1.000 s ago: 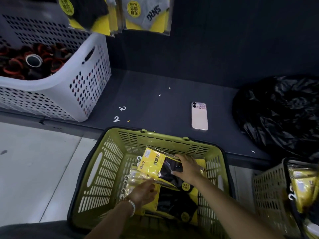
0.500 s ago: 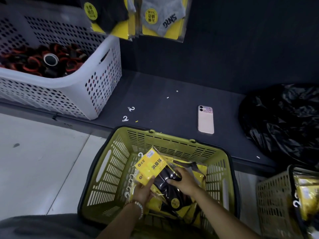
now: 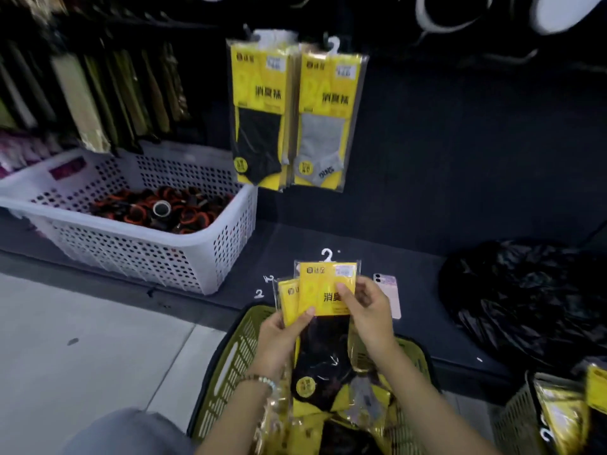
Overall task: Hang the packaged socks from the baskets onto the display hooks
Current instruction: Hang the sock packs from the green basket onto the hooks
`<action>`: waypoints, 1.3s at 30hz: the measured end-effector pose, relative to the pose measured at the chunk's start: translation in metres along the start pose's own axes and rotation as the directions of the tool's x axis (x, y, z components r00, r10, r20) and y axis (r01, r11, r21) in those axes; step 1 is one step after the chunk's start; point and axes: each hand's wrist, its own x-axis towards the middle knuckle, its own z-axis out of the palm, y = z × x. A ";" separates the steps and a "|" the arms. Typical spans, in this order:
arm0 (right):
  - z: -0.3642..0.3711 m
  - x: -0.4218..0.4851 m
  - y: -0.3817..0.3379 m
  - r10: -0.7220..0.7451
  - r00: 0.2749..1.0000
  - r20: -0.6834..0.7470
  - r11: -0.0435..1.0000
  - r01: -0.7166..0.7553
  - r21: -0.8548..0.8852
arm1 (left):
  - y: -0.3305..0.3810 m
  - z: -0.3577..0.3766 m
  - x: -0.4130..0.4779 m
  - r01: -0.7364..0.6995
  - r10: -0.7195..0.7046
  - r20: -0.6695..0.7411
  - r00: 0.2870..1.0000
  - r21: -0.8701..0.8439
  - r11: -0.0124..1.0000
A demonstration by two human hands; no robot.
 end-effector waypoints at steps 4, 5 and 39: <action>0.003 0.016 -0.058 -0.061 0.998 -0.016 0.991 0.062 0.120 | 0.068 0.002 0.004 -0.175 0.161 0.102 0.982 0.147 0.974; 0.003 0.020 -0.069 -0.067 0.998 -0.014 0.988 0.068 0.138 | 0.085 0.001 0.004 -0.213 0.192 0.124 0.974 0.195 0.957; 0.063 0.184 -0.208 -0.239 0.948 -0.210 0.959 0.264 0.099 | 0.301 -0.054 0.058 -0.623 0.635 0.016 0.772 0.217 0.752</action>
